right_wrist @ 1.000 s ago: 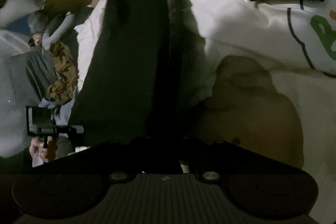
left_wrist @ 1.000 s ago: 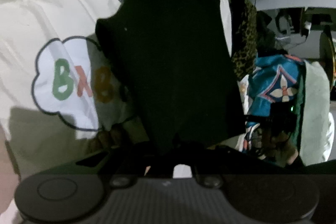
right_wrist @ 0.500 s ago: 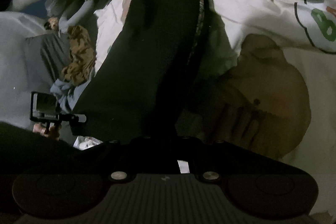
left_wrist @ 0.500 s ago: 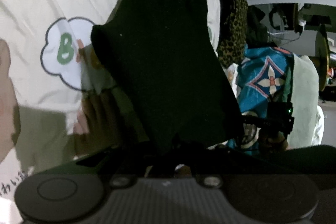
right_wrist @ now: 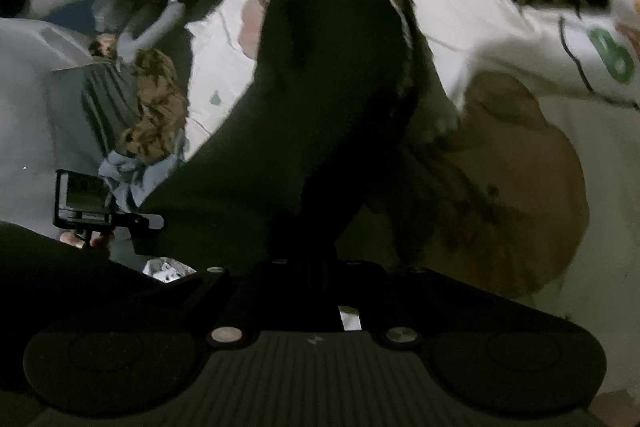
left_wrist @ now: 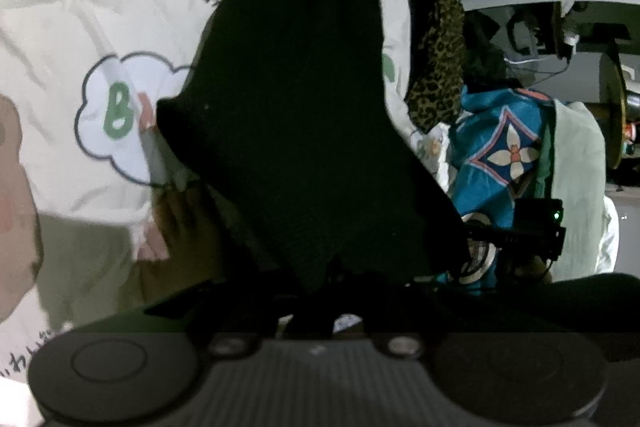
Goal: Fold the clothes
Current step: 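Lower the black garment onto the bear-print sheet with both tools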
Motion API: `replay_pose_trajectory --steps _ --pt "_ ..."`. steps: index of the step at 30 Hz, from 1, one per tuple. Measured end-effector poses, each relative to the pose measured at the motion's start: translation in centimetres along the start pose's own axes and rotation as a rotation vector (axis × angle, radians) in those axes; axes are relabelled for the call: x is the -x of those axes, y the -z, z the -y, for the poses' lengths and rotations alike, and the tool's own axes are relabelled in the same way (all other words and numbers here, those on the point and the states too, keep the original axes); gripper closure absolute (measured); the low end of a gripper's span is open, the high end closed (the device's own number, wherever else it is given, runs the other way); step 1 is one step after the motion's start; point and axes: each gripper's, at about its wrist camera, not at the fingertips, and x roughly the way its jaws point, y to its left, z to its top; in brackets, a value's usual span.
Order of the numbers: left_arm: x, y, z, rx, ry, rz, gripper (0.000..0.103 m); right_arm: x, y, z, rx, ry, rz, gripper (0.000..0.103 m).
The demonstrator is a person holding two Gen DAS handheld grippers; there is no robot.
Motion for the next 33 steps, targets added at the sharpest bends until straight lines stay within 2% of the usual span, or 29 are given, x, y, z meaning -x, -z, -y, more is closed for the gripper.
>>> replay_pose_trajectory --steps 9,18,23,33 --pt "0.4 -2.7 -0.3 -0.012 0.013 0.089 0.098 1.0 -2.7 -0.1 0.008 -0.044 0.138 0.1" --pt "0.4 -4.8 -0.5 -0.035 0.001 0.148 0.098 -0.3 -5.0 0.3 0.02 -0.051 0.203 0.1" --pt "0.4 -6.3 -0.1 -0.089 -0.043 0.197 0.098 -0.8 -6.3 0.3 0.025 -0.059 0.249 0.1" --pt "-1.1 -9.3 -0.5 -0.077 -0.109 0.296 0.097 -2.4 -9.3 0.6 0.05 -0.035 0.309 0.1"
